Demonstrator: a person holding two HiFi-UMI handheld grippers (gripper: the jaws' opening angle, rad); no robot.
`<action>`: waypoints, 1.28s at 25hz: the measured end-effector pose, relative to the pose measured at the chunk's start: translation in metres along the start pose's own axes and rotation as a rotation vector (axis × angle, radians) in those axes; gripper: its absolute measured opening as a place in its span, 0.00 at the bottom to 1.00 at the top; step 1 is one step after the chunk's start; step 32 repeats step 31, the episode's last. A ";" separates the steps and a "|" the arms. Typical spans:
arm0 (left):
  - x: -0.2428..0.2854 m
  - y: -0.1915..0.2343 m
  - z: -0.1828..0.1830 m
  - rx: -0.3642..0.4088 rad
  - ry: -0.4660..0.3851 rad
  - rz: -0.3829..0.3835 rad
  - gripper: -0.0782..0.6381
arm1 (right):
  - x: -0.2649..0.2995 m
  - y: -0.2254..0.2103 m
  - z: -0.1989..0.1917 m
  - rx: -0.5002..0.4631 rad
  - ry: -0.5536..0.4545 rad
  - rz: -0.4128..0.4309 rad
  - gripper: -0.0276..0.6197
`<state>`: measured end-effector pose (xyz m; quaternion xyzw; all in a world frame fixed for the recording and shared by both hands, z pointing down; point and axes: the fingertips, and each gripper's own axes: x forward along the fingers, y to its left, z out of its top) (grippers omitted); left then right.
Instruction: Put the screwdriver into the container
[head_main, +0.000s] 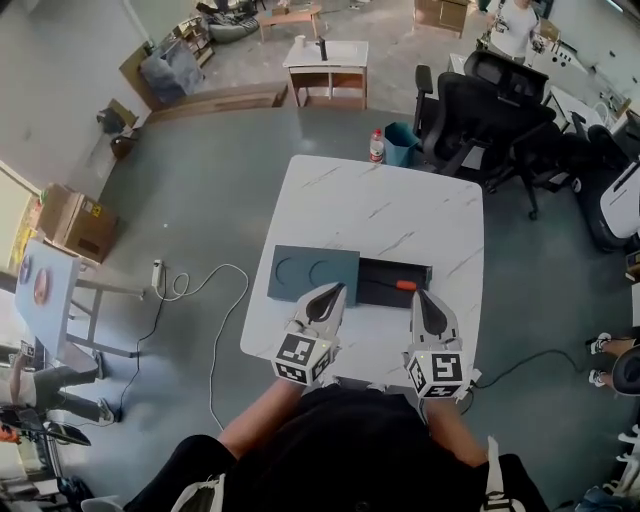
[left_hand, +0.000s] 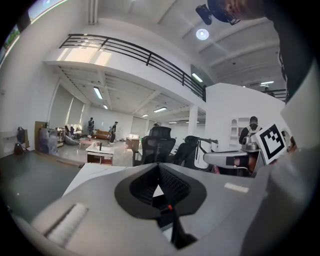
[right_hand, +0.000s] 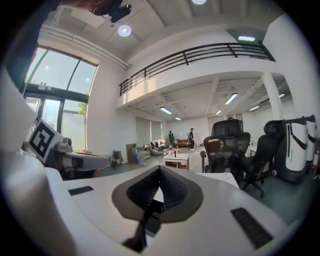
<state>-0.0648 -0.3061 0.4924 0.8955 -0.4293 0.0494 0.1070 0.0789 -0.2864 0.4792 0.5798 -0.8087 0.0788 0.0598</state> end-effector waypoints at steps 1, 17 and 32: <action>0.000 -0.002 0.004 0.008 -0.008 -0.007 0.12 | -0.004 -0.001 0.005 0.013 -0.021 -0.012 0.05; 0.000 -0.014 0.020 0.047 -0.041 -0.022 0.12 | -0.021 -0.008 0.039 -0.084 -0.117 -0.017 0.05; -0.004 -0.020 0.015 0.048 -0.031 0.006 0.12 | -0.026 -0.009 0.038 -0.121 -0.122 -0.007 0.05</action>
